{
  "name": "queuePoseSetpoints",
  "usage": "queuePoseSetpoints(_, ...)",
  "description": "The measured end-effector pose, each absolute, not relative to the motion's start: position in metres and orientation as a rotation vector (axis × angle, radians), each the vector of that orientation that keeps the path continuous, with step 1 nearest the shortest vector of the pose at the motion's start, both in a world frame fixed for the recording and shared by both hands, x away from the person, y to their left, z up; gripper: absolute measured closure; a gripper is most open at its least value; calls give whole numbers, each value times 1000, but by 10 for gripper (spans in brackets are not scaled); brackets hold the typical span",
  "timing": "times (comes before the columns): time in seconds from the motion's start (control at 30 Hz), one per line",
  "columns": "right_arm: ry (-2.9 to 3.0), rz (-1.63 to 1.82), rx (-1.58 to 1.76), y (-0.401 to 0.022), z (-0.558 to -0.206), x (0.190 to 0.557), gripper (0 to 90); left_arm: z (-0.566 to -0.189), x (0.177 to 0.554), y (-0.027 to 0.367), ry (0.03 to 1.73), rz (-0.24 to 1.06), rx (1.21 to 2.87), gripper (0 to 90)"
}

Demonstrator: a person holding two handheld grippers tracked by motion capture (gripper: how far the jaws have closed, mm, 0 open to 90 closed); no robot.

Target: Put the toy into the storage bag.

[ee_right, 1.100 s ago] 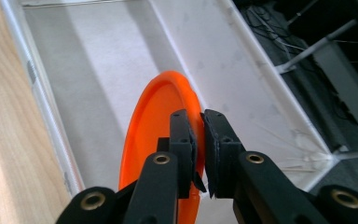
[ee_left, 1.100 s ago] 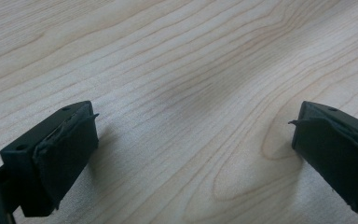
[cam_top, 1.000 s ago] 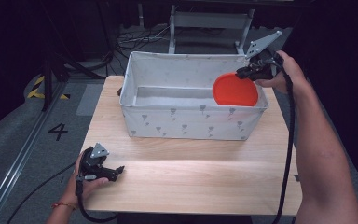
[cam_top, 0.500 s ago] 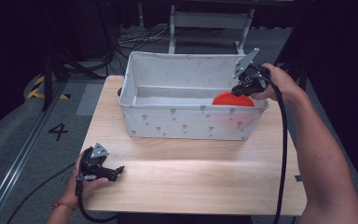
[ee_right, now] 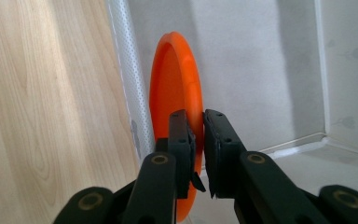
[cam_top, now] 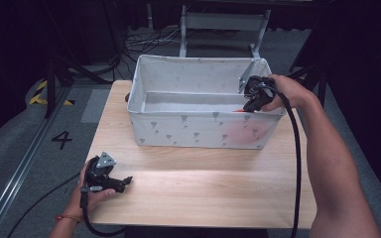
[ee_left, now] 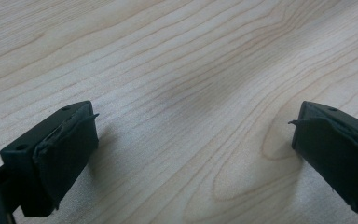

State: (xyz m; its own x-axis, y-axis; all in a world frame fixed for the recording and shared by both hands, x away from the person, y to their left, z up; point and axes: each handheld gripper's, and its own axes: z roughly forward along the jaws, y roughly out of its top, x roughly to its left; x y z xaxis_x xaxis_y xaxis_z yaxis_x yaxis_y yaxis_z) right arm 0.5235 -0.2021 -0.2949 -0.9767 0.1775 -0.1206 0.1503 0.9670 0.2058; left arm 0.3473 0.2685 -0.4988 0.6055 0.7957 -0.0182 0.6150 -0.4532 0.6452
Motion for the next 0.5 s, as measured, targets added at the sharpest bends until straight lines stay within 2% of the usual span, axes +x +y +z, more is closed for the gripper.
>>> queuePoseSetpoints(0.5,3007,230,294,-205,-296,526,815,-499,347,268,1108,382,2217,6)
